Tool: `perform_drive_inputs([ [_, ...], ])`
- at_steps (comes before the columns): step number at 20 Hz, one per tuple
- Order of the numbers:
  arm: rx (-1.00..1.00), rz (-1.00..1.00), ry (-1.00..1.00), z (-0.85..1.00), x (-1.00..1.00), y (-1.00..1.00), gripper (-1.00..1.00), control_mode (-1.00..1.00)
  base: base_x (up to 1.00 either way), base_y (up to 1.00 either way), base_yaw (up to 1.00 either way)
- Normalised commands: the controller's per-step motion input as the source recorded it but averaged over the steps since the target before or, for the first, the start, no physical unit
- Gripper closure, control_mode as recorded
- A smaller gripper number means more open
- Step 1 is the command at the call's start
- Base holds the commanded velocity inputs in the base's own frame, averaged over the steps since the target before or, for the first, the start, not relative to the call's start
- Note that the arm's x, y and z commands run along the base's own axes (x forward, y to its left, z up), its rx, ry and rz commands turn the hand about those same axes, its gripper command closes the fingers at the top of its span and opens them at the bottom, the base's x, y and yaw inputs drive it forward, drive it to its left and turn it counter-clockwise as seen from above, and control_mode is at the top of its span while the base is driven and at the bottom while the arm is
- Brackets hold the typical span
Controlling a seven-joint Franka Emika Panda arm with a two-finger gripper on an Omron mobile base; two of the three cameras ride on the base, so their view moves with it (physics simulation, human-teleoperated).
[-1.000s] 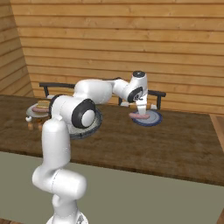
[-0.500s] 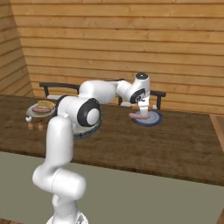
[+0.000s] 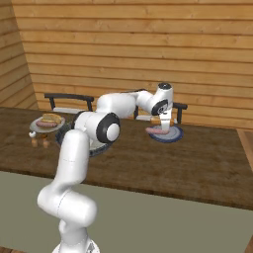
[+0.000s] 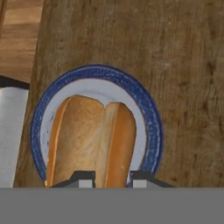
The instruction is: Place one bun and one sausage from the bowl on each plate.
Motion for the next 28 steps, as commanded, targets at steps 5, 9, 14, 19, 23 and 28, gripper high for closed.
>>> perform_drive_inputs([
  [5, 0.02, 0.00, 0.07, -0.12, 0.24, -0.01, 1.00, -1.00, 0.00, 0.00, 0.00],
  [9, 0.00, 0.00, 0.02, 0.00, 0.00, 0.00, 1.00, -1.00, 0.00, 0.00, 0.00],
  [14, 0.00, 0.00, 0.04, -0.02, 0.00, 0.00, 1.00, -1.00, 0.00, 0.00, 0.00],
  [19, 0.00, 0.00, 0.05, -0.12, 0.00, 0.00, 1.00, -1.00, 0.00, 0.00, 0.00],
  [23, 0.00, 0.00, 0.06, -0.06, 0.00, 0.00, 1.00, -1.00, 0.00, 0.00, 0.00],
  [28, 0.00, 0.00, 0.05, -0.08, 0.00, 0.00, 1.00, -1.00, 0.00, 0.00, 0.00],
])
